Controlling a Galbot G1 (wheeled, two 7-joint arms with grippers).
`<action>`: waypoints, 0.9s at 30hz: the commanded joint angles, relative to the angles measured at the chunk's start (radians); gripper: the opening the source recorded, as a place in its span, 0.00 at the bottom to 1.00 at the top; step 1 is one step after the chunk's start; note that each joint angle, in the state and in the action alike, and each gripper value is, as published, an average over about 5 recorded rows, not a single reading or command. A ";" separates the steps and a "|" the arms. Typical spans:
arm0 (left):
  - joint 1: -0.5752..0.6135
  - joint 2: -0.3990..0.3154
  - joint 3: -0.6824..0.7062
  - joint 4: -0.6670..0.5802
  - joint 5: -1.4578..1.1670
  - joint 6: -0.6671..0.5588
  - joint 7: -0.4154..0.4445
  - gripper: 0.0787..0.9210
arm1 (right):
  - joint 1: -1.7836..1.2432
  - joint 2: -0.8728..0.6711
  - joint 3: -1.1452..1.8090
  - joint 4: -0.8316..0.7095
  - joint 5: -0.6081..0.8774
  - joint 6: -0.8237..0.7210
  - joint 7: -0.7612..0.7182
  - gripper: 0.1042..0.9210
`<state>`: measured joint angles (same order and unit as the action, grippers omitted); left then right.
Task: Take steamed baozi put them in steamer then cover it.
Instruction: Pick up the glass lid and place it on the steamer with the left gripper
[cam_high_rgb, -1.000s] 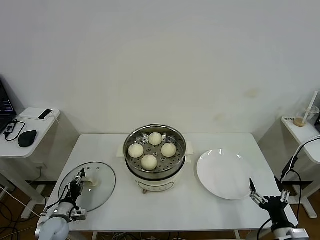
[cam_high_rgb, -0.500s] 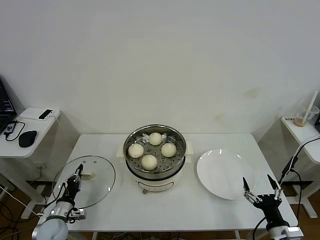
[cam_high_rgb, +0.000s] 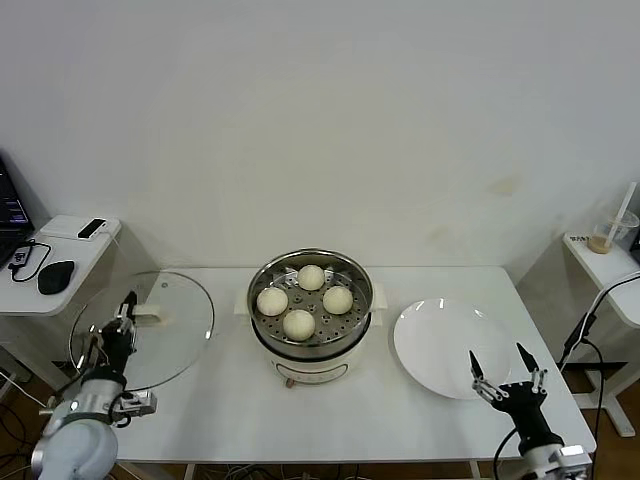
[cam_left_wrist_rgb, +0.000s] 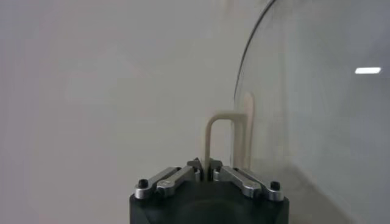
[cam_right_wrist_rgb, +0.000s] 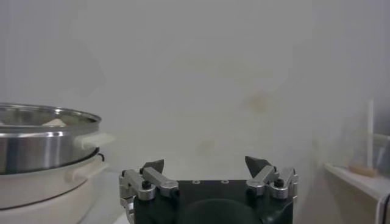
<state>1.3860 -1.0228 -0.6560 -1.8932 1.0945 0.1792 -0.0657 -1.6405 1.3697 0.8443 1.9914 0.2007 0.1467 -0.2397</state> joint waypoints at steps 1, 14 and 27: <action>-0.046 0.131 0.124 -0.204 -0.225 0.172 0.111 0.08 | 0.001 0.002 -0.011 -0.020 -0.018 -0.002 0.002 0.88; -0.454 0.065 0.585 -0.126 -0.154 0.339 0.172 0.08 | -0.012 0.039 -0.062 -0.037 -0.117 -0.013 0.018 0.88; -0.598 -0.222 0.723 0.076 0.224 0.394 0.342 0.08 | 0.013 0.058 -0.144 -0.057 -0.218 -0.041 0.029 0.88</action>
<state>0.9400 -1.0499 -0.0856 -1.9438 1.0747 0.5090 0.1534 -1.6328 1.4194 0.7464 1.9444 0.0523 0.1158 -0.2143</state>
